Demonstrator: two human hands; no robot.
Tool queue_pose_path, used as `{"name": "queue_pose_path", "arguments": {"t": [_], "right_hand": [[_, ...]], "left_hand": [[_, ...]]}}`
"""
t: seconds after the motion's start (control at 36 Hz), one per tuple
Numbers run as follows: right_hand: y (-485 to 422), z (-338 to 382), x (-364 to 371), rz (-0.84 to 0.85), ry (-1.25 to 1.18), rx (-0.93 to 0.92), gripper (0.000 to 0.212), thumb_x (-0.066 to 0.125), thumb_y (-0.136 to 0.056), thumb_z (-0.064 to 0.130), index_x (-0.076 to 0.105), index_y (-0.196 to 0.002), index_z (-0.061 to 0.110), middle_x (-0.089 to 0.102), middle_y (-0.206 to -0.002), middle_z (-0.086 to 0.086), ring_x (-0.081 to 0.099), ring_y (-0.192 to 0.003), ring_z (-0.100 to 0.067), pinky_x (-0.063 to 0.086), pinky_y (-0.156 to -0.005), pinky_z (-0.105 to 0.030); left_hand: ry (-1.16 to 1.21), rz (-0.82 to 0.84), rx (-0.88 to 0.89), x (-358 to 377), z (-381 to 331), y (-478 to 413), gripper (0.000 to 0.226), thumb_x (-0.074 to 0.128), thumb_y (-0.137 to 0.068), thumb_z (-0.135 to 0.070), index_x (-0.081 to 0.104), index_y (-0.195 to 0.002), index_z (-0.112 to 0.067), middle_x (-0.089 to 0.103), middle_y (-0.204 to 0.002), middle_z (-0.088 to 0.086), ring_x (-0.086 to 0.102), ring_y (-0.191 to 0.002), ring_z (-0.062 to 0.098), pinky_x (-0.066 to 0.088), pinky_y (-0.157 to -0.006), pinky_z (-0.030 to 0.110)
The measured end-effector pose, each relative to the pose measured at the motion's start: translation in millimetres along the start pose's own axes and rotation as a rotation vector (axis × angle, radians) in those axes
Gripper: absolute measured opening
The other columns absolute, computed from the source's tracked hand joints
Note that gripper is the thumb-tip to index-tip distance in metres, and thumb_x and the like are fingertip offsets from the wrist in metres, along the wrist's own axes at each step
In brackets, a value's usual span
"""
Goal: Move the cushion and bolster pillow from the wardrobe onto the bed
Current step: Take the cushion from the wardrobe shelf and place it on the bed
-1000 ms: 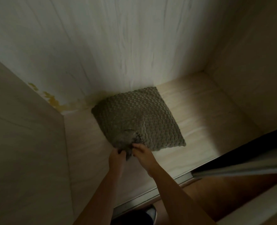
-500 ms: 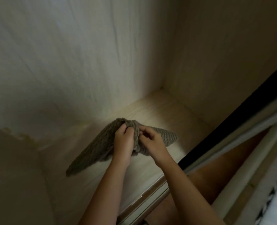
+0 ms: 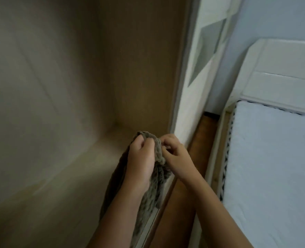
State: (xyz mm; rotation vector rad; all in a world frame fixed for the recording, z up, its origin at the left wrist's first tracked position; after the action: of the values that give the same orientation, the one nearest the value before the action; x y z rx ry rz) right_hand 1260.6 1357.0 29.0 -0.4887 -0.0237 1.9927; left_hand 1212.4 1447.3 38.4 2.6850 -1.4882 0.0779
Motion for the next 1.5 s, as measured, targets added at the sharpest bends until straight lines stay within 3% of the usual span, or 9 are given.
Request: {"name": "queue_pose_path", "arguments": {"t": [0.19, 0.33, 0.56, 0.69, 0.81, 0.94, 1.08, 1.28, 1.5], "right_hand": [[54.1, -10.2, -86.8, -0.262, -0.092, -0.019, 0.016, 0.050, -0.091, 0.006, 0.058, -0.081, 0.015, 0.058, -0.079, 0.003, 0.055, -0.074, -0.011, 0.045, -0.066, -0.027], [49.1, -39.2, -153.6, -0.446, -0.088, 0.069, 0.005, 0.055, -0.087, 0.006, 0.060, -0.085, 0.007, 0.062, -0.078, -0.004, 0.058, -0.072, -0.007, 0.049, -0.065, -0.025], [-3.2, -72.6, -269.0, -0.624, -0.063, 0.165, 0.006, 0.056, -0.084, -0.004, 0.058, -0.089, -0.006, 0.060, -0.078, -0.001, 0.056, -0.071, -0.004, 0.046, -0.065, -0.016], [-18.9, -79.4, -322.4, -0.762, -0.051, 0.184, 0.027, 0.053, -0.086, -0.004, 0.054, -0.070, 0.017, 0.057, -0.069, 0.004, 0.052, -0.063, -0.004, 0.043, -0.060, -0.017], [-17.2, -81.6, -353.6, -0.866, 0.071, 0.241, 0.014, 0.050, -0.089, 0.000, 0.060, -0.082, 0.006, 0.061, -0.080, -0.006, 0.057, -0.076, -0.016, 0.048, -0.071, -0.034], [-18.7, -67.9, -381.8, -0.929, 0.255, 0.266, 0.027, 0.044, -0.090, 0.000, 0.055, -0.077, 0.020, 0.057, -0.076, 0.005, 0.054, -0.076, -0.014, 0.047, -0.072, -0.033], [-17.8, -57.6, -398.2, -1.014, 0.380, 0.252, 0.019, 0.043, -0.091, 0.001, 0.060, -0.092, 0.007, 0.061, -0.088, -0.003, 0.056, -0.086, -0.018, 0.046, -0.079, -0.035], [-11.7, -91.1, -418.3, -1.142, 0.345, 0.349, 0.018, 0.045, -0.092, 0.002, 0.063, -0.095, 0.004, 0.061, -0.092, -0.005, 0.056, -0.090, -0.019, 0.046, -0.082, -0.033], [-25.3, -152.3, -477.5, -1.208, 0.311, 0.558, 0.020, 0.046, -0.091, 0.002, 0.065, -0.095, 0.001, 0.067, -0.102, -0.016, 0.060, -0.098, -0.026, 0.046, -0.087, -0.035]], "left_hand": [[0.003, 0.303, 0.098, 96.4, -6.9, 50.0, 0.032, 0.042, -0.071, -0.025, 0.045, -0.076, 0.006, 0.050, -0.073, 0.009, 0.047, -0.066, 0.021, 0.041, -0.062, 0.038], [-0.035, 0.433, 0.057, 180.7, 2.2, 32.4, 0.021, 0.039, -0.090, -0.012, 0.052, -0.075, -0.004, 0.052, -0.076, 0.013, 0.053, -0.071, 0.019, 0.047, -0.065, 0.030], [0.077, 0.607, 0.036, 310.2, 2.4, -20.0, 0.014, 0.040, -0.076, -0.025, 0.050, -0.075, -0.015, 0.046, -0.073, 0.006, 0.044, -0.067, 0.016, 0.040, -0.059, 0.026], [0.114, 0.775, -0.108, 368.0, -6.5, -36.7, 0.015, 0.042, -0.077, -0.025, 0.052, -0.082, -0.014, 0.048, -0.083, 0.008, 0.044, -0.076, 0.020, 0.037, -0.070, 0.038], [0.062, 0.861, -0.139, 395.3, -8.6, -39.7, 0.023, 0.036, -0.092, -0.013, 0.057, -0.081, -0.012, 0.056, -0.077, 0.007, 0.053, -0.073, 0.019, 0.043, -0.074, 0.034], [0.043, 0.932, -0.115, 410.6, -21.7, -49.3, 0.025, 0.038, -0.093, -0.015, 0.062, -0.096, -0.011, 0.060, -0.078, 0.004, 0.055, -0.068, 0.013, 0.046, -0.046, 0.018], [0.050, 0.946, -0.063, 422.7, -35.7, -60.4, 0.027, 0.038, -0.093, -0.018, 0.057, -0.074, -0.016, 0.058, -0.080, 0.004, 0.055, -0.077, 0.016, 0.046, -0.066, 0.029], [0.028, 1.019, -0.167, 464.0, -11.9, -73.6, 0.026, 0.039, -0.093, -0.018, 0.061, -0.078, -0.014, 0.061, -0.085, 0.010, 0.059, -0.091, 0.027, 0.050, -0.083, 0.042], [-0.035, 1.093, -0.396, 556.5, 37.6, -103.0, 0.027, 0.041, -0.091, -0.016, 0.061, -0.073, -0.012, 0.062, -0.067, 0.004, 0.060, -0.064, 0.016, 0.044, -0.050, 0.024]]}}
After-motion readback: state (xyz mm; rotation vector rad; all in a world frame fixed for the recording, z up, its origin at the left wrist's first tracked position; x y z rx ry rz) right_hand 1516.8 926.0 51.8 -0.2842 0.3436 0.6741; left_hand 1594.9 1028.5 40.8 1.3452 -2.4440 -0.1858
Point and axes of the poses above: each hand's wrist, its own y-axis away from the middle knuckle, its own x-axis out of the palm, z = x × y, the point moved 5 cm from there along -y, towards the middle knuckle
